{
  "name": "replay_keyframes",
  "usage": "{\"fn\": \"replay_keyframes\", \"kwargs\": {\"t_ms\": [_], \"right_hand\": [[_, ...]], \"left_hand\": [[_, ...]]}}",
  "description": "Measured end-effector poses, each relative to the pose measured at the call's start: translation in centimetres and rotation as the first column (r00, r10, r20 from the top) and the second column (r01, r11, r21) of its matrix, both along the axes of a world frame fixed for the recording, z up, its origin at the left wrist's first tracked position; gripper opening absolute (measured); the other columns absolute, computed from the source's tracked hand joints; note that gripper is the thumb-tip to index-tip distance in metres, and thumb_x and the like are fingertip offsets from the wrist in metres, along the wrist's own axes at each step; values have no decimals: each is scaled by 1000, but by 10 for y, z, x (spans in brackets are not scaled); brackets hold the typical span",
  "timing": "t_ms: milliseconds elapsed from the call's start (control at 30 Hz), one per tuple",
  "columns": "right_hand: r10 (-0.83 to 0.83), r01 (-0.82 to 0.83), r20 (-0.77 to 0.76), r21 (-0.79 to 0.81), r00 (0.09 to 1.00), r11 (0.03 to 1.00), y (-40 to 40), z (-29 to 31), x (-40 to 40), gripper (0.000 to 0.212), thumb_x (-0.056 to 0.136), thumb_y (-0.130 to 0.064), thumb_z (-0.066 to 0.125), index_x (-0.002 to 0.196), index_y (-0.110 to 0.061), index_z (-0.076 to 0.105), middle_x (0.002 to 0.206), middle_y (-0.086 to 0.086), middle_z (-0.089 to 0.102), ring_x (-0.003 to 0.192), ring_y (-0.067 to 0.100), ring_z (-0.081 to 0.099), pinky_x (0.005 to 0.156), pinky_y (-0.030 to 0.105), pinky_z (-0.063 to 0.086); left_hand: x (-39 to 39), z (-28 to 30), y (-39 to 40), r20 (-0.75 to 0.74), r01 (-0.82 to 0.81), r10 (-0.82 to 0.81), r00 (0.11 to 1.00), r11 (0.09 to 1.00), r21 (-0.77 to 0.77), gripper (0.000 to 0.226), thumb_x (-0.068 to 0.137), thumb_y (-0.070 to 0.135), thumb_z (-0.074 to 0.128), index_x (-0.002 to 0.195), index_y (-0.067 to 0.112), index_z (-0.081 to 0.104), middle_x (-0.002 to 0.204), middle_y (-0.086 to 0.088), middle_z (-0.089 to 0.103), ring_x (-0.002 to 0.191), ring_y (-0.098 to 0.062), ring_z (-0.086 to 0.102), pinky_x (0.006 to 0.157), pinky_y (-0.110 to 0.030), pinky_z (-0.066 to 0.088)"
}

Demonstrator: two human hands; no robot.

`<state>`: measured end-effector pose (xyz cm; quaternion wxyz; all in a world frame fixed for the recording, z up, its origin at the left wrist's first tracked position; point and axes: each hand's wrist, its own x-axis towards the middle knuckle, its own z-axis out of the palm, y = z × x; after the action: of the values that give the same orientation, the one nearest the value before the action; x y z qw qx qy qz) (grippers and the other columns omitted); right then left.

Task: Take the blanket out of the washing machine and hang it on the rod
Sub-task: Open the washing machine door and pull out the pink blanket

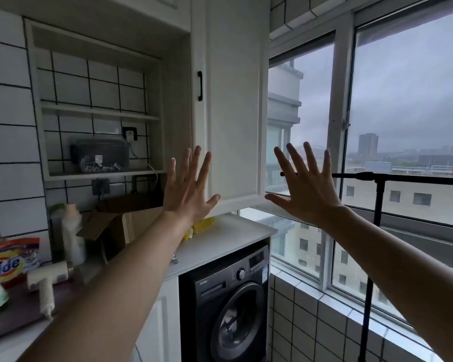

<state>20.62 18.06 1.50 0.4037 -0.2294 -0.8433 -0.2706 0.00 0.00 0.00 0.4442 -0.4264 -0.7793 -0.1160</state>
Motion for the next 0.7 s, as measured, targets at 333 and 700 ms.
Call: {"fn": "replay_keyframes", "kwargs": {"t_ms": [333,700], "right_hand": [[117,-116,66,-31,991,993,31,-78,-10,64,93,-49,48,140,-6,42,141,15,48,137,34,37,113,52,28],[204,-166,159,-224,966,960,87,-207,-58,49,89,-41,59,123,-6,57,118,13,65,114,29,59,101,41,44]], "left_hand": [[3,-76,44,-10,210,-210,978,971,113,51,88,34,50,130,5,52,130,-15,58,126,-35,49,95,-48,45],[-30,-185,106,173,254,-261,950,965,62,13,80,17,67,89,8,69,73,-8,69,78,-29,63,61,-35,49]]}}
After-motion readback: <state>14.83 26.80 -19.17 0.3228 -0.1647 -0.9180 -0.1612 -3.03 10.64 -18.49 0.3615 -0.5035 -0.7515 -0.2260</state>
